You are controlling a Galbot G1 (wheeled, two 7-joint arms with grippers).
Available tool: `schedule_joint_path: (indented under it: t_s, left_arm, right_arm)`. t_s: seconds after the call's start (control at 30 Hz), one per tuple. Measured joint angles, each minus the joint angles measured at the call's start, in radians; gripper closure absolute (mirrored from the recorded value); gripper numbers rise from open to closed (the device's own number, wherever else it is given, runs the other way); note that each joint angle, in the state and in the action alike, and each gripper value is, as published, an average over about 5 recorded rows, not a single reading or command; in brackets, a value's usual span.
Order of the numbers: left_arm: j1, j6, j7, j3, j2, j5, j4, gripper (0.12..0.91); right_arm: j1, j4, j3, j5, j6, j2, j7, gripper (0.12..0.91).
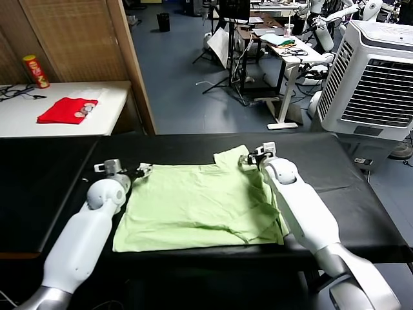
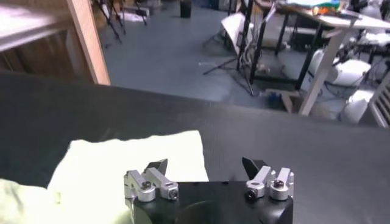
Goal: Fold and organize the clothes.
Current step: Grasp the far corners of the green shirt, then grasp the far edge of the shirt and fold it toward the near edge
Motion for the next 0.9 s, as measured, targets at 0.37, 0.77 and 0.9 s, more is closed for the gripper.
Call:
schedule_joint_path:
  t_s: [0.37,0.77,0.9]
  left_arm:
    - [-0.013,-0.001,0.038,0.005,-0.011,0.029,0.041,0.873]
    - [0.032,-0.006,0.019,-0.034,-0.003,0.026,-0.027,0.902]
    - [0.072,0.002,0.006,-0.058,0.015,0.009,-0.122,0.902]
  right_arm:
    - [-0.022,0.005,0.027,-0.009,0.012,0.017,-0.012,0.825]
    - [-0.101,0.157,0.072,0.007,0.100,-0.036,-0.047,0.904]
    - [-0.166,0.281,0.102,0.026,0.099,-0.085,-0.042,0.904]
